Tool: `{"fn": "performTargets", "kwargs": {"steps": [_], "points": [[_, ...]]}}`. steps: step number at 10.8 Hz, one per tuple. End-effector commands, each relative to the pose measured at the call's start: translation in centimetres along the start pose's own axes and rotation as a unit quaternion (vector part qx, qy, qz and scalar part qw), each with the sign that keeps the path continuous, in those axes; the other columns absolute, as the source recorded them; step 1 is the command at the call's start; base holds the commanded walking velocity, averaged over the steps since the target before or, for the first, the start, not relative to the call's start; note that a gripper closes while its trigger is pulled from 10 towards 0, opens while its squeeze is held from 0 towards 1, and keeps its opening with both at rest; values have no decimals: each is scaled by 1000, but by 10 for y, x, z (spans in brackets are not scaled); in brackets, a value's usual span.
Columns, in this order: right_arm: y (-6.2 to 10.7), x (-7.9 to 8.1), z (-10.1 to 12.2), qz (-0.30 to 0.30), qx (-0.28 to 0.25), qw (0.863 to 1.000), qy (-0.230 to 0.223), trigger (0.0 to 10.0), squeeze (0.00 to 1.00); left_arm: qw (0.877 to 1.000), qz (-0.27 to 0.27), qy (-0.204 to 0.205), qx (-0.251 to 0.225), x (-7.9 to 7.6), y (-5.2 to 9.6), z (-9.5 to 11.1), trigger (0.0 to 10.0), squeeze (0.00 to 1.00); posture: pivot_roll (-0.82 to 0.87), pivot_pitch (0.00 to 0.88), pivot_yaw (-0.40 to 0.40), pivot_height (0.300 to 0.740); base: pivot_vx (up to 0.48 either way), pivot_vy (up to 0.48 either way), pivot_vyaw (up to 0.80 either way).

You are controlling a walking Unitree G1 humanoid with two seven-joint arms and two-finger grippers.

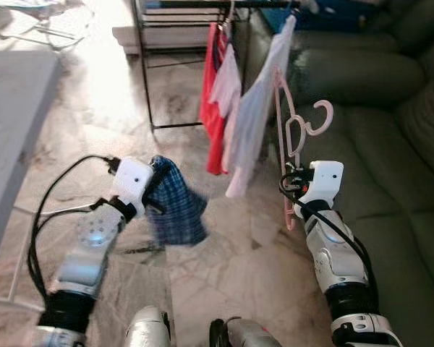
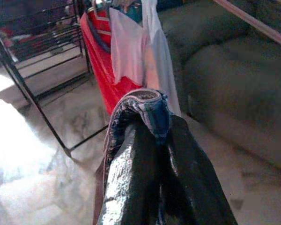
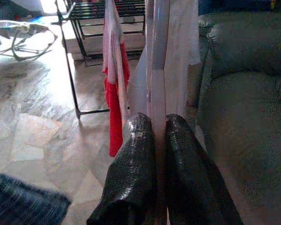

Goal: Hang hanger

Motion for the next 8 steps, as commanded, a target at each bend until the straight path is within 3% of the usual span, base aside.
{"fn": "performTargets", "kwargs": {"steps": [1,4,8], "points": [[1,-3,-1,-1,-1,1000,1,10000,0,1000,-19,-12,1,-5,-2,1,10000,0,71,120,-87,740,0,0,-800],[1,-2,0,1,-2,1000,3,10000,0,1000,-28,0,-13,-4,-2,4,10000,0,70,123,-87,740,0,0,-800],[2,-1,2,2,-7,1000,0,10000,0,999,-49,9,-18,-12,-1,4,10000,0,67,128,-86,740,336,0,-800]]}}
Point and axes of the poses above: a point about 5 cm out from each wrist's last joint towards the gripper, its own y axis pointing back from the gripper into the wrist, its own z axis along the axis of the wrist's last joint, x = y × z, the point moved 3 cm from there along -y, pointing out of the wrist towards the gripper, and after that the axes turned 13 degrees about y, right-handed, at the moved point
